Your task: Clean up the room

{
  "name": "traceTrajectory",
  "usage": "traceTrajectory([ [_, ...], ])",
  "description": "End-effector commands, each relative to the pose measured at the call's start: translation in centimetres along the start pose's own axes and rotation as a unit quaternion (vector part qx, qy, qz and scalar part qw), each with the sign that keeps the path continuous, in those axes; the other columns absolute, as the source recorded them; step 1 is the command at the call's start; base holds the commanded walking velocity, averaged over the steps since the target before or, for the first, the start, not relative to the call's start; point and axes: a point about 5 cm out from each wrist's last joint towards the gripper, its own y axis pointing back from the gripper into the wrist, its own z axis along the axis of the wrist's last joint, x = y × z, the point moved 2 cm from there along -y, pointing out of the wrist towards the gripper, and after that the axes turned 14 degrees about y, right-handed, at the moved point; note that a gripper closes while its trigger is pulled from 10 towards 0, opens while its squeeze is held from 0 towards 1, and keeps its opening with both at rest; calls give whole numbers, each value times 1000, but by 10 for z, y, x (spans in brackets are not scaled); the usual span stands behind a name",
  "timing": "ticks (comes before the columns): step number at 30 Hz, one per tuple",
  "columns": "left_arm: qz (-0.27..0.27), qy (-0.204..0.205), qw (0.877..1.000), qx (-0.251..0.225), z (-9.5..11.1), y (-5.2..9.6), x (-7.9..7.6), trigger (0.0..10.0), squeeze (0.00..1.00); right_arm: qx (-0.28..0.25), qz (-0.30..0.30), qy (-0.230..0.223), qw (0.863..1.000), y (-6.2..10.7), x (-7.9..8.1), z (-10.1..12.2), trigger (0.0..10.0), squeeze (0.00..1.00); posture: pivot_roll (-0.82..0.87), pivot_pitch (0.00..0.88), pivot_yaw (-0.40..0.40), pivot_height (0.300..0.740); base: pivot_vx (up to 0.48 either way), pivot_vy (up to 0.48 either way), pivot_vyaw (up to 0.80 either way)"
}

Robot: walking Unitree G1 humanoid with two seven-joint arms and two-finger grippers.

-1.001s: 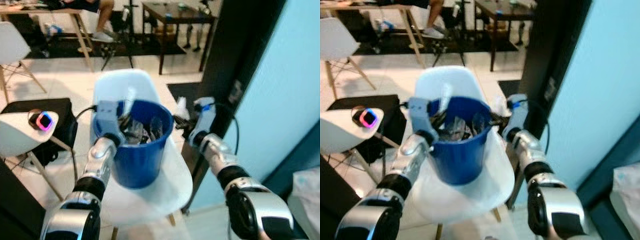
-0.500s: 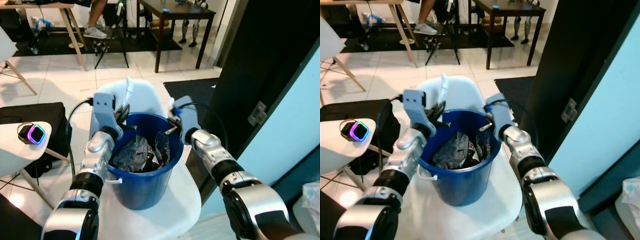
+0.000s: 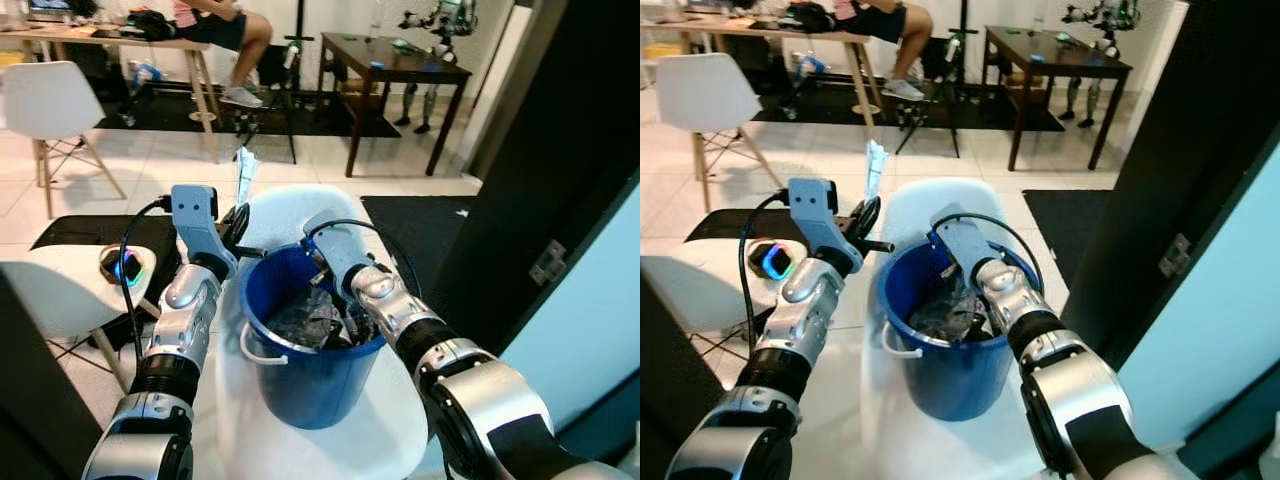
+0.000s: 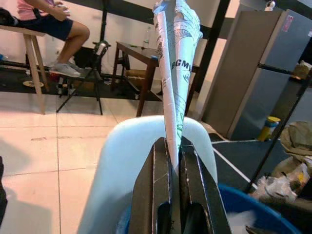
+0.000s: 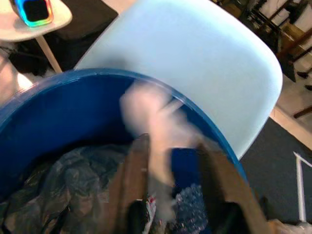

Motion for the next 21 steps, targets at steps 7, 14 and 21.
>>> traceTrajectory([
  [7, -42, 16, 999, 21, -7, 3, -18, 10000, 0, 46, -23, 12, 999, 2, -6, -14, 10000, 1000, 46, 0, -121, 695, 0, 0, 0],
  [14, -94, 25, 995, 32, -7, 1, -34, 10000, 0, 32, -49, -70, 996, 4, -16, -18, 10000, 0, 41, 0, -114, 695, 0, 0, -59],
  [21, -227, -1, 971, 73, -12, -4, -71, 10000, 0, 66, -117, -137, 981, 14, -39, -43, 10000, 0, 0, 0, -81, 695, 0, 0, -645],
])
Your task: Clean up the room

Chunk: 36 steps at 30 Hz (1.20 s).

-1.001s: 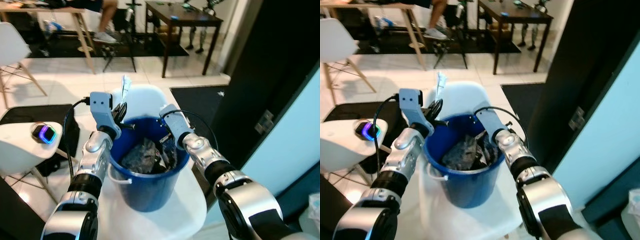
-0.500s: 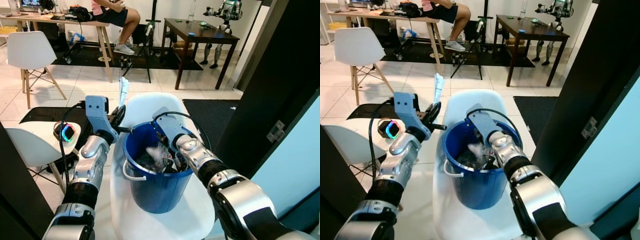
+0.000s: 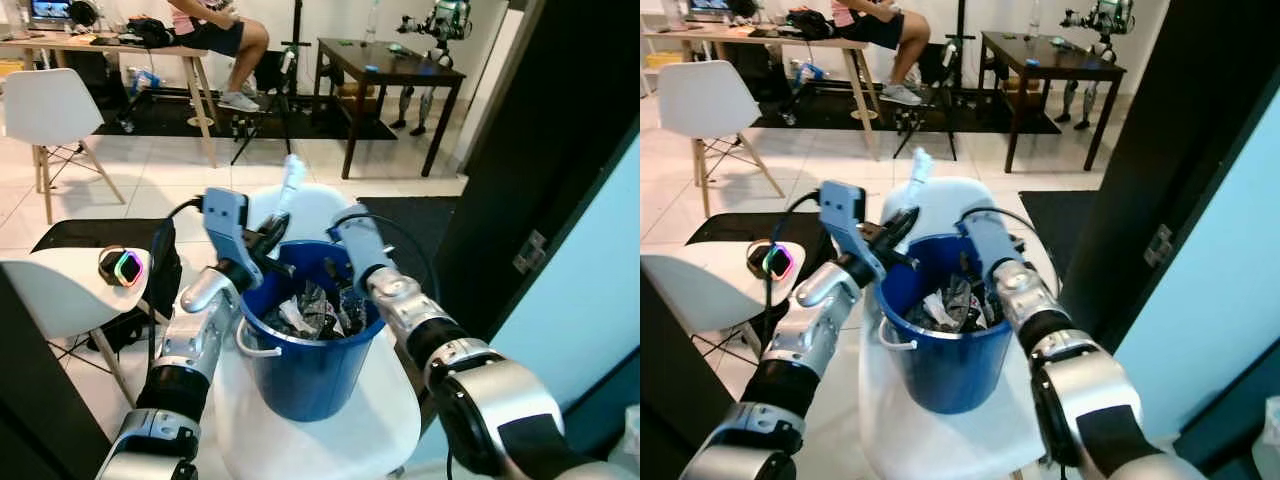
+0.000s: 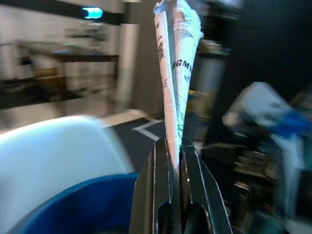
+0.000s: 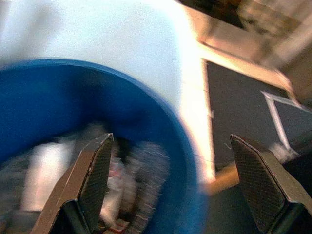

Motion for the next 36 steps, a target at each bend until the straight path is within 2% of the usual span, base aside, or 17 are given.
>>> traceTrajectory([
  [1, -44, -9, 998, 32, -7, -9, -12, 10000, 0, 19, -16, -22, 999, 2, -7, -13, 10000, 0, -13, 0, -70, 695, 0, 0, -738],
  [3, -44, -9, 998, 32, -7, -9, -12, 10000, 0, 19, -16, -22, 999, 2, -7, -13, 10000, 0, -13, 0, -70, 695, 0, 0, -738],
  [4, -42, -80, 991, 100, -29, -15, -11, 10000, 0, 30, -37, -33, 998, 5, -22, -26, 10000, 0, -47, 0, -46, 695, 0, 0, -669],
  [5, -21, -127, 984, 126, -38, -17, -6, 10000, 0, 32, -43, -37, 998, 7, -27, -32, 10000, 0, -59, 0, -38, 695, 0, 0, 0],
  [7, -21, -127, 984, 126, -38, -17, -6, 10000, 0, 32, -43, -37, 998, 7, -27, -32, 10000, 0, -59, 0, -38, 695, 0, 0, 0],
  [12, 31, -192, 967, 166, -53, -17, 5, 10000, 0, 30, -47, -42, 998, 10, -31, -40, 10000, 0, -93, 0, -33, 695, 0, 0, 0],
  [15, 85, -260, 940, 202, -62, -17, 14, 10000, 0, 30, -47, -44, 997, 13, -30, -48, 10000, 0, -110, 0, -28, 695, 0, 0, 0],
  [19, 110, -273, 930, 219, -65, -15, 20, 10000, 0, 33, -48, -45, 997, 14, -29, -52, 10000, 0, -118, 0, -25, 695, 0, 0, 0],
  [21, 164, -295, 909, 245, -66, -5, 38, 10000, 0, 38, -53, -46, 997, 16, -32, -58, 10000, 0, -131, 0, -23, 695, 0, 0, 0],
  [23, 164, -295, 909, 245, -66, -5, 38, 10000, 0, 38, -53, -46, 997, 16, -32, -58, 10000, 0, -131, 0, -23, 695, 0, 0, 0],
  [24, 195, -306, 895, 258, -67, 2, 48, 10000, 0, 42, -56, -45, 997, 17, -33, -61, 10000, 0, -133, 0, -24, 695, 0, 0, 0],
  [25, 195, -306, 895, 258, -67, 2, 48, 10000, 0, 42, -56, -45, 997, 17, -33, -61, 10000, 0, -133, 0, -24, 695, 0, 0, 0],
  [26, 227, -303, 885, 271, -67, 11, 58, 10000, 0, 45, -61, -45, 996, 19, -37, -65, 10000, 0, -140, 0, -20, 695, 0, 0, 0],
  [30, 305, -260, 871, 283, -70, 36, 81, 10000, 0, 51, -75, -45, 995, 21, -46, -69, 10000, 0, -142, 0, -19, 695, 0, 0, 0],
  [33, 316, -255, 868, 285, -70, 41, 84, 10000, 0, 51, -76, -46, 995, 22, -47, -70, 10000, 0, -142, 0, -20, 695, 0, 0, 0],
  [34, 322, -247, 868, 287, -73, 44, 85, 10000, 1000, 51, -77, -46, 995, 22, -48, -70, 10000, 0, -142, 0, -20, 695, 0, 0, 0],
  [36, 320, -235, 871, 289, -76, 46, 84, 10000, 1000, 51, -78, -46, 995, 22, -48, -70, 10000, 0, -139, 0, -23, 695, 0, 0, 0],
])
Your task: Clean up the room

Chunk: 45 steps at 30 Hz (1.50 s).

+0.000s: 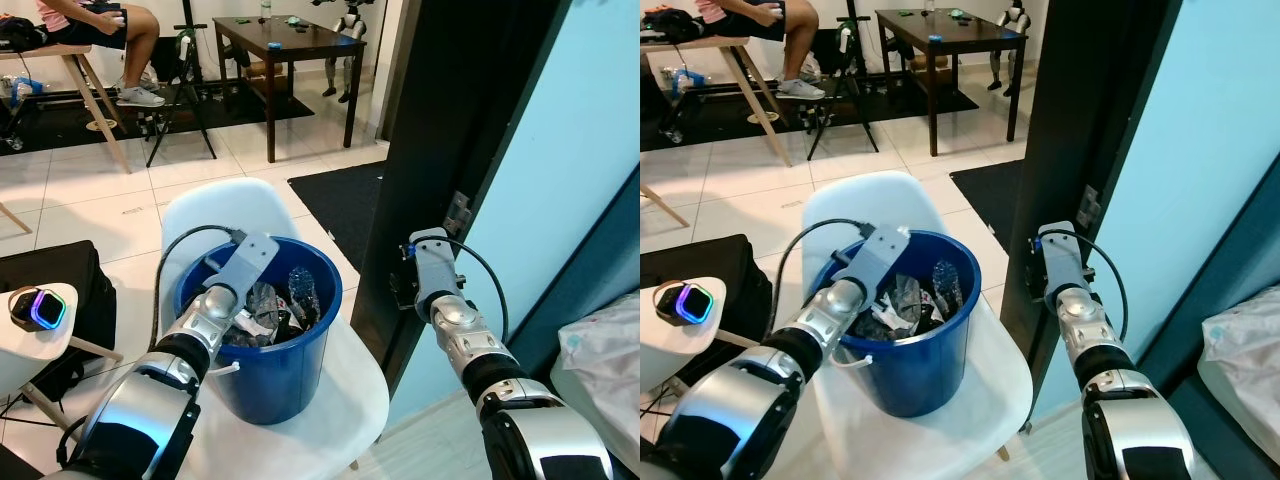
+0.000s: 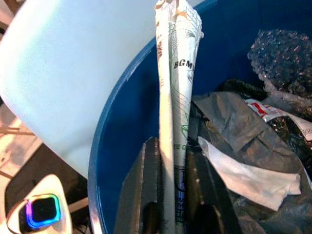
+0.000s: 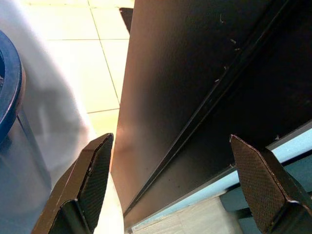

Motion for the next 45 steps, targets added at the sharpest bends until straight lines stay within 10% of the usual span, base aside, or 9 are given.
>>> traceTrajectory([
  [1, -4, 19, 1000, 22, -13, 2, -2, 10000, 1000, 6, -13, -8, 1000, 1, -7, -2, 10000, 0, -139, 0, -24, 695, 0, 0, 0],
  [14, -22, 164, 986, -19, -7, 3, 9, 10000, 1000, 0, -5, -11, 1000, 0, -1, 1, 10000, 0, -105, 0, -39, 695, 0, 0, 0],
  [27, -29, 166, 985, -45, -18, 10, 16, 10000, 1000, -4, 6, -12, 1000, 0, 7, 5, 10000, 0, -90, 0, -43, 695, 0, 0, 0],
  [28, -27, 178, 982, -49, -18, 10, 17, 10000, 0, -5, 8, -13, 1000, 0, 8, 5, 10000, 0, -90, 0, -40, 695, 0, 0, 0],
  [38, 28, 319, 946, -48, -52, 23, 47, 10000, 0, -19, 66, -32, 997, 4, 32, -4, 10000, 0, -61, 0, -46, 695, 0, 0, 0],
  [45, 79, 323, 940, -79, -65, 38, 76, 10000, 0, 11, 80, -8, 997, 9, 41, -23, 10000, 0, -22, 0, -74, 695, -333, 0, 0],
])
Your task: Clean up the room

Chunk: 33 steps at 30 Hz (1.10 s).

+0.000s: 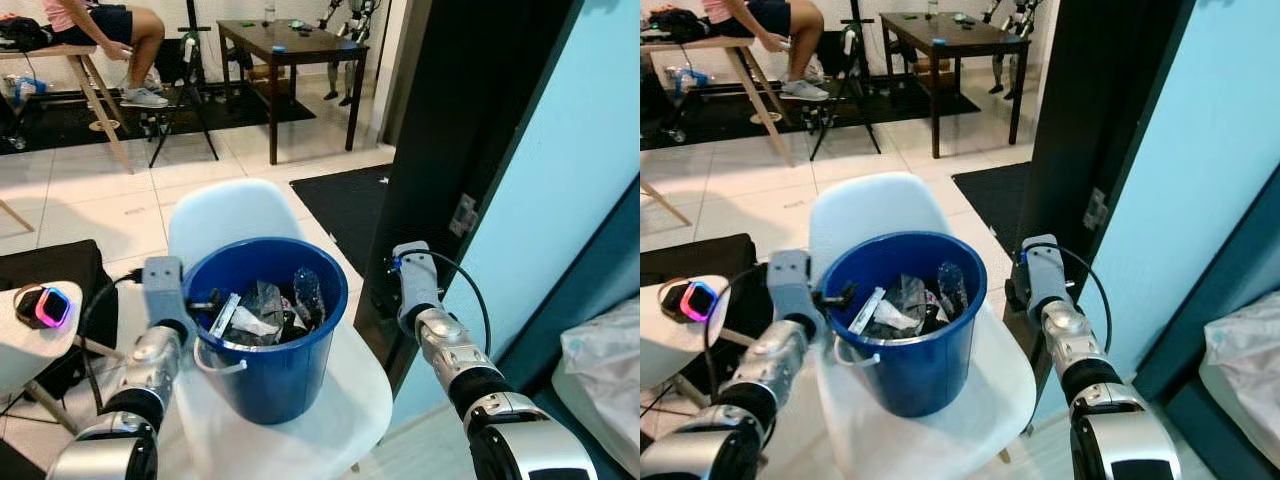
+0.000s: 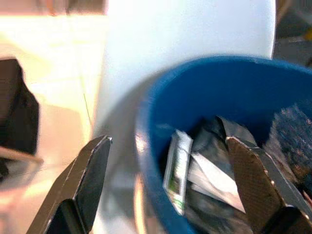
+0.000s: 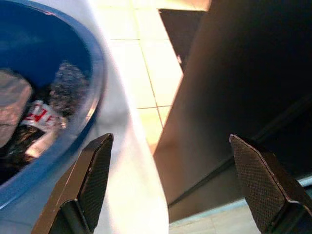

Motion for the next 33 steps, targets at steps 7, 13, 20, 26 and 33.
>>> traceTrajectory([
  [7, 46, -8, 999, -16, -5, 20, 32, 10000, 0, 55, 8, 9, 998, 10, 2, -40, 10000, 0, -12, 0, -79, 695, -356, 0, 0],
  [13, 40, 2, 999, -29, -2, 25, 29, 10000, 0, 76, 8, 10, 997, 15, 3, -56, 10000, 0, -5, 0, -79, 695, -345, 0, 0],
  [20, 21, -4, 1000, 5, -20, 32, 20, 10000, 0, 135, 14, 3, 991, 29, 12, -91, 10000, 0, -6, 0, -66, 695, -348, 0, 0],
  [26, 47, -11, 995, 85, -63, 47, 33, 10000, 0, 209, 13, -19, 978, 51, 17, -134, 10000, 0, -9, 0, -64, 695, -346, 0, 0],
  [33, 102, -43, 967, 228, -125, 89, 57, 10000, 0, 333, 0, -106, 937, 97, 27, -198, 10000, 0, -9, 0, -69, 695, -340, 0, -312],
])
